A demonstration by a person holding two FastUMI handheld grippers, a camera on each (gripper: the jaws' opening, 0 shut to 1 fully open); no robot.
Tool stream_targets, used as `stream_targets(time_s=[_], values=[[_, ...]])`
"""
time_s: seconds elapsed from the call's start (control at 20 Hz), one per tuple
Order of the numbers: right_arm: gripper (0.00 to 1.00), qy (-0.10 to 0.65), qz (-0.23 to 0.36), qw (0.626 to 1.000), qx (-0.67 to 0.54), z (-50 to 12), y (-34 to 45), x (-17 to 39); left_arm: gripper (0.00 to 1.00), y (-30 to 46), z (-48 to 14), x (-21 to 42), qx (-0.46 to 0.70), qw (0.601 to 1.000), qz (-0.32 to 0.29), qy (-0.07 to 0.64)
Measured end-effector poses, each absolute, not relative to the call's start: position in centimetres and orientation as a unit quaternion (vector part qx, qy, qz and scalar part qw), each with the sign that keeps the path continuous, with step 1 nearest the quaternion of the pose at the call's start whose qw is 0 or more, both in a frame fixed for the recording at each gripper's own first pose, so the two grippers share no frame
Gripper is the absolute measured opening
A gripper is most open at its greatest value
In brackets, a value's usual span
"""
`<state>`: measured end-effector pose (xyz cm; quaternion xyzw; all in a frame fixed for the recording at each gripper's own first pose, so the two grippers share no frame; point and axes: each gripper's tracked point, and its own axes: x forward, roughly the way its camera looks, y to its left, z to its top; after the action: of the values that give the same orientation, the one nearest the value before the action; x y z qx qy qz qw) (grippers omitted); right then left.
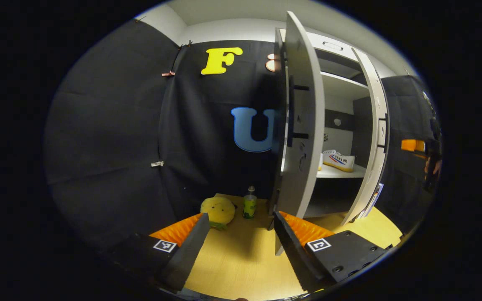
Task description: Grab one shoe with the right hand and put it into the shoe cabinet, grab the other shoe with the left hand and put it into the shoe cabinet; then close the right door with the right hand and the left door with the left hand.
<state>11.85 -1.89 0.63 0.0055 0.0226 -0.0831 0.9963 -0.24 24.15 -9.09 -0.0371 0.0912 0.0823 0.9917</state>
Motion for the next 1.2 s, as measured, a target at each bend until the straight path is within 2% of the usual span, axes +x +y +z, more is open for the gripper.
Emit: stream_targets(time_s=[0.15,0.45,0.7,1.05,1.15,1.2], values=[[0.98,0.041,-0.092,0.995,-0.001,-1.7,-1.5,9.4,0.96,26.8,-7.7,1.7,-0.055,0.991,0.085,0.084],[0.98,0.053,-0.111,0.992,-0.04,-3.2,-1.5,6.3,0.95,29.6,-2.6,6.9,-0.059,0.996,0.044,0.059],[0.98,0.076,-0.121,0.989,-0.046,-5.0,-1.3,4.3,0.95,28.2,2.8,11.8,-0.062,0.998,-0.01,0.01],[0.99,0.09,-0.155,0.983,-0.047,-4.5,-4.4,4.1,0.96,24.7,5.5,16.0,-0.042,0.998,-0.052,0.001],[0.99,0.091,-0.157,0.983,-0.037,-4.6,-5.1,4.6,0.9,24.9,6.0,16.2,-0.033,0.999,-0.04,-0.001],[0.99,0.093,-0.156,0.983,-0.033,-4.8,-5.4,4.8,0.9,24.8,6.1,16.5,-0.034,0.999,-0.04,0.0]])
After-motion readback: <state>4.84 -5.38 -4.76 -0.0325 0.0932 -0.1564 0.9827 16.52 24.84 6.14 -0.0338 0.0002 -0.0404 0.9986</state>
